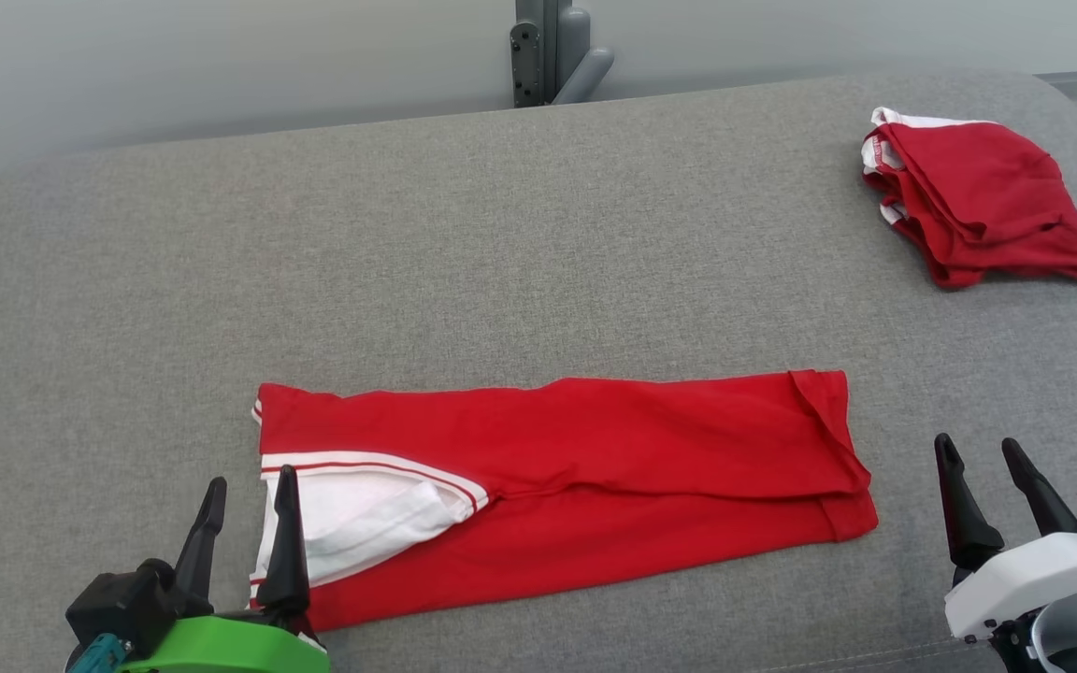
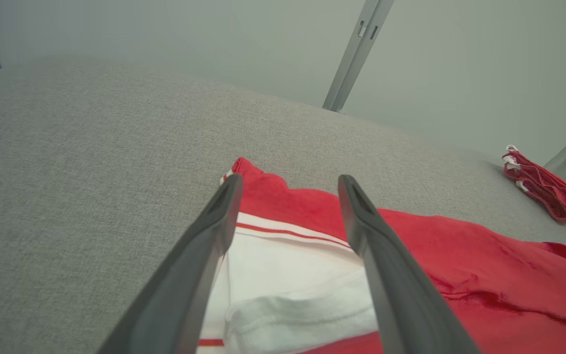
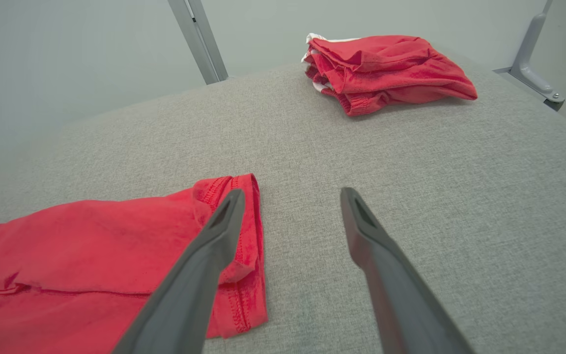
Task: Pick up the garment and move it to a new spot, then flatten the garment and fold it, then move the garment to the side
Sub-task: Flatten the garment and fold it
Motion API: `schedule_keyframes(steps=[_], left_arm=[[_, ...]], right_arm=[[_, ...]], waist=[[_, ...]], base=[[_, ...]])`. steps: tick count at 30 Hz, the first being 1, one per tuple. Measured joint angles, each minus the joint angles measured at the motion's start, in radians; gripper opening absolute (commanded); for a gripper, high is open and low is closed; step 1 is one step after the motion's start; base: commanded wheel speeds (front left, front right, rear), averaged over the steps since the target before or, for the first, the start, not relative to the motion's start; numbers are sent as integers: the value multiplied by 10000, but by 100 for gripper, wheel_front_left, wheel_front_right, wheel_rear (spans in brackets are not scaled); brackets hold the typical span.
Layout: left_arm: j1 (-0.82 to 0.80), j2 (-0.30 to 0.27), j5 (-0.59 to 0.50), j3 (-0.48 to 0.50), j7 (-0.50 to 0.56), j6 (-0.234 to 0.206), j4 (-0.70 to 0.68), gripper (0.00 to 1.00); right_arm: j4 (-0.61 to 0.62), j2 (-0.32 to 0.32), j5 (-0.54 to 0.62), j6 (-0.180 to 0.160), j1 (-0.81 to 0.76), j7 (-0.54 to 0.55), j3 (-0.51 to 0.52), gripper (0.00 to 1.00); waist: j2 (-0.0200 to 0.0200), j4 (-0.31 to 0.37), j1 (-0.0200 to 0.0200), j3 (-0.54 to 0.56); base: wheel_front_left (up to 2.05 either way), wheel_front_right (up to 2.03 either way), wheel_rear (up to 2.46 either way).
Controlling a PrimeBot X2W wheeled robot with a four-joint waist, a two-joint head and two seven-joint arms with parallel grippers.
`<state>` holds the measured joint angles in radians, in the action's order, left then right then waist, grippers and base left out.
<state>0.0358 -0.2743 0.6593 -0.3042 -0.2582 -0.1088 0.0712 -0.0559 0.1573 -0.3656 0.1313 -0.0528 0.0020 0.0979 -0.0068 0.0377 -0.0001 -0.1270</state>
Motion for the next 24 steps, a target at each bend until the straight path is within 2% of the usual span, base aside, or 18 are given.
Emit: schedule_keyframes(steps=[5, 17, 24], left_arm=[[-3, -42, -339, -88, -17, -146, -245, 100], [-19, 86, -500, -215, -27, -403, -374, 100], [47, 67, -502, -234, -27, -412, -385, 100]], right_arm=[[-38, -35, 180, 0, 10, 230, 36, 100], [-2435, 81, 545, 0, 1168, 178, -1396, 100], [-4153, 190, 732, 0, 1639, -44, -1156, 100]], waist=[[0, -9, 0, 215], [0, -593, 0, 649], [0, -1084, 0, 783]], base=[[0, 0, 0], [0, 0, 0], [0, 0, 0]])
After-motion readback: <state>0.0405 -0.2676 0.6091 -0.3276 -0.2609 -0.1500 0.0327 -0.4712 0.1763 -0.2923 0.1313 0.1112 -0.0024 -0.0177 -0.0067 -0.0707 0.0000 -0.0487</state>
